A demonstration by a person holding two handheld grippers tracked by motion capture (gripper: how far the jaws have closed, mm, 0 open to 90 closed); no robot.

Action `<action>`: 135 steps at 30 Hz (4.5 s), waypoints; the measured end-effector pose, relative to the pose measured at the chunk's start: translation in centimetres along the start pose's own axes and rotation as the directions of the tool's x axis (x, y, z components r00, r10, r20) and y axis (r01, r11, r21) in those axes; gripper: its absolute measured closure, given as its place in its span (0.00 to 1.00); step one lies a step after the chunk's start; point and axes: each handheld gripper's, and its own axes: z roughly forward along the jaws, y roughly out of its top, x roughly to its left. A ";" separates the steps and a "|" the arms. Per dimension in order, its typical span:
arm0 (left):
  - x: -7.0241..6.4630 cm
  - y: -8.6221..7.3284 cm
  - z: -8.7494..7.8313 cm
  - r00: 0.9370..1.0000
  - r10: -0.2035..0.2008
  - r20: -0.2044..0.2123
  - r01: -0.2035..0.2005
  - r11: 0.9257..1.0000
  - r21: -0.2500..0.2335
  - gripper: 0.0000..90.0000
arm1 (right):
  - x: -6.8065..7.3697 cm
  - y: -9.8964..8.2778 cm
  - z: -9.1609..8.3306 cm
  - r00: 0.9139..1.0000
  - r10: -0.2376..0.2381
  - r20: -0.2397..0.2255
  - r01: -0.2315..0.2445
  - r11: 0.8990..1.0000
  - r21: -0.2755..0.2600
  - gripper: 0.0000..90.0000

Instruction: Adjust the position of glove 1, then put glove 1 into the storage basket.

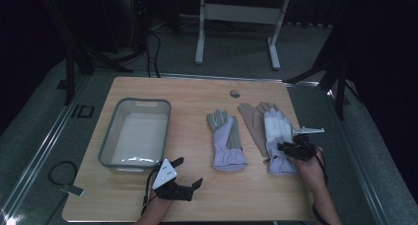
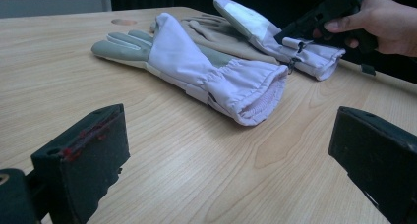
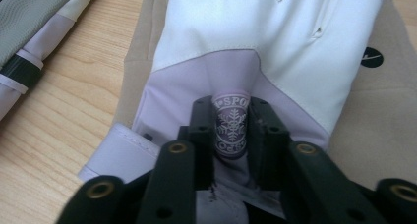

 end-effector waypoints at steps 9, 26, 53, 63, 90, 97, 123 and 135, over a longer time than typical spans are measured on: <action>0.0 0.0 0.0 1.000 0.001 -0.001 -0.001 1.000 0.000 0.02 | 0.2 0.7 -2.4 0.997 0.046 -0.062 -0.046 0.999 -0.006 0.89; 0.0 0.0 0.0 1.000 0.002 -0.004 -0.002 1.000 0.000 0.02 | 2.3 5.3 -7.8 0.997 0.012 -0.072 -0.020 0.994 -0.107 0.89; -0.1 0.0 0.0 1.000 0.006 -0.006 -0.006 1.000 0.000 0.02 | 14.4 10.3 -4.2 0.976 -0.080 -0.202 0.062 0.994 -0.091 0.89; -0.1 0.0 0.0 1.000 0.007 -0.005 -0.007 1.000 -0.001 0.02 | 16.3 9.6 -0.7 0.980 -0.082 -0.181 0.082 0.997 -0.008 0.89; -0.1 0.0 0.0 1.000 0.007 -0.001 -0.007 1.000 0.001 0.02 | 15.1 8.1 4.0 0.979 -0.078 -0.187 0.087 0.995 0.040 0.67; -0.2 0.1 0.2 1.000 0.011 -0.001 -0.011 1.000 0.024 0.02 | 14.4 8.0 2.2 0.969 -0.140 -0.202 0.130 0.990 -0.062 0.40; -0.6 5.0 2.9 0.998 -0.066 0.009 0.062 0.972 0.226 0.02 | 9.1 3.6 -2.4 0.922 -0.272 -0.276 0.204 0.947 -0.249 0.14; -2.8 10.3 6.0 0.998 0.033 -0.052 -0.020 0.972 0.234 0.21 | 9.5 6.2 0.0 0.934 -0.176 -0.310 0.123 0.976 -0.182 0.57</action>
